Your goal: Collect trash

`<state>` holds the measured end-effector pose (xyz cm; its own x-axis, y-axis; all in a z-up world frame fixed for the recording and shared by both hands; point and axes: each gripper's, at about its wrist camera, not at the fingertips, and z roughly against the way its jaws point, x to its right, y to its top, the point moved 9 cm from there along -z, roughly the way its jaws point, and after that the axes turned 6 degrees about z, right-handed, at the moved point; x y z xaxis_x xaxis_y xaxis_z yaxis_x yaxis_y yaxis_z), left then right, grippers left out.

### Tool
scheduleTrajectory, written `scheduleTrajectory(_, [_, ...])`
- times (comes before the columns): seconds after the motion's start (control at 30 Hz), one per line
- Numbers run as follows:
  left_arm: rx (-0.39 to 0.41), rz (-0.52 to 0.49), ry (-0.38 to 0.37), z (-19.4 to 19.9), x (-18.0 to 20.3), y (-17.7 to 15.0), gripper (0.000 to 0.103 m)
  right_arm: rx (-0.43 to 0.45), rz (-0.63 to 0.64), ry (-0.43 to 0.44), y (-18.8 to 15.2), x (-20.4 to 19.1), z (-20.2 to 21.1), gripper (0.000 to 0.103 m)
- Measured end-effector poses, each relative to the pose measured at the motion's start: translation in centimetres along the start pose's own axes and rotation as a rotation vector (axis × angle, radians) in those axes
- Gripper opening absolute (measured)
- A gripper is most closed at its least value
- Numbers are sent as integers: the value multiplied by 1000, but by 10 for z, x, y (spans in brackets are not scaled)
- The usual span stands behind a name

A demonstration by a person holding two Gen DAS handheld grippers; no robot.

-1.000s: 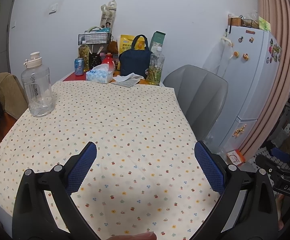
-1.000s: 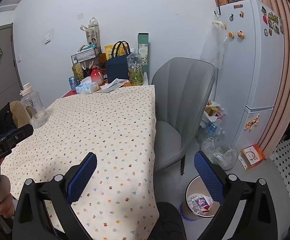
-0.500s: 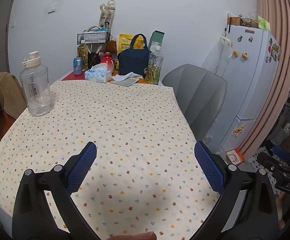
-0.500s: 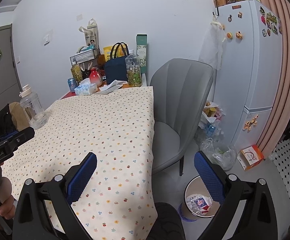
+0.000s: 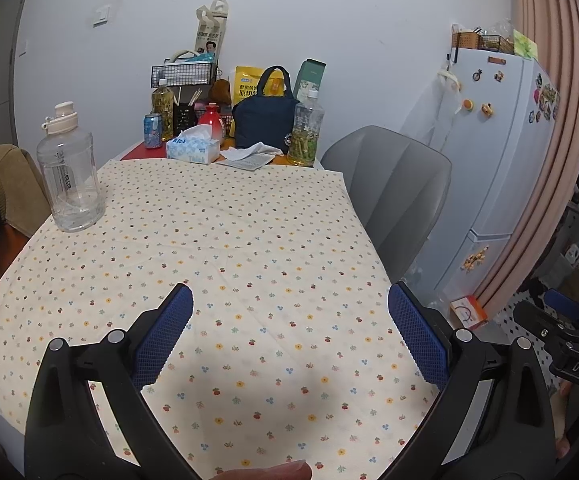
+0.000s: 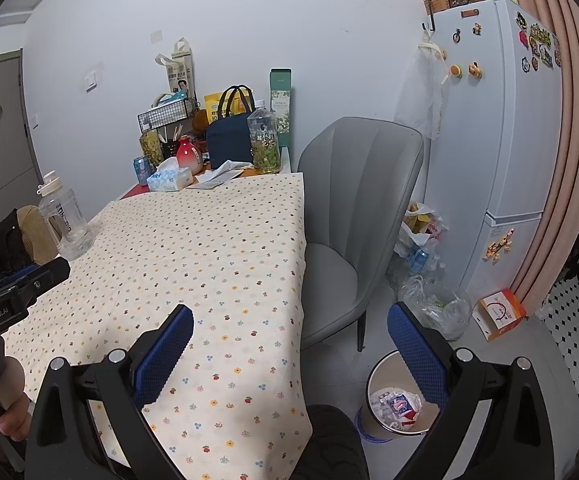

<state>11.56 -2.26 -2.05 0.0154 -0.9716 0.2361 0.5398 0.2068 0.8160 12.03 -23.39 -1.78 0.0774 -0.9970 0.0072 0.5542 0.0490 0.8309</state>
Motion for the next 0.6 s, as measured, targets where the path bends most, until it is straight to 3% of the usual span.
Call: scheduleTrajectory(0.6, [-12, -11, -5, -3, 4, -5, 97, -8, -4, 0, -4, 1, -1, 95])
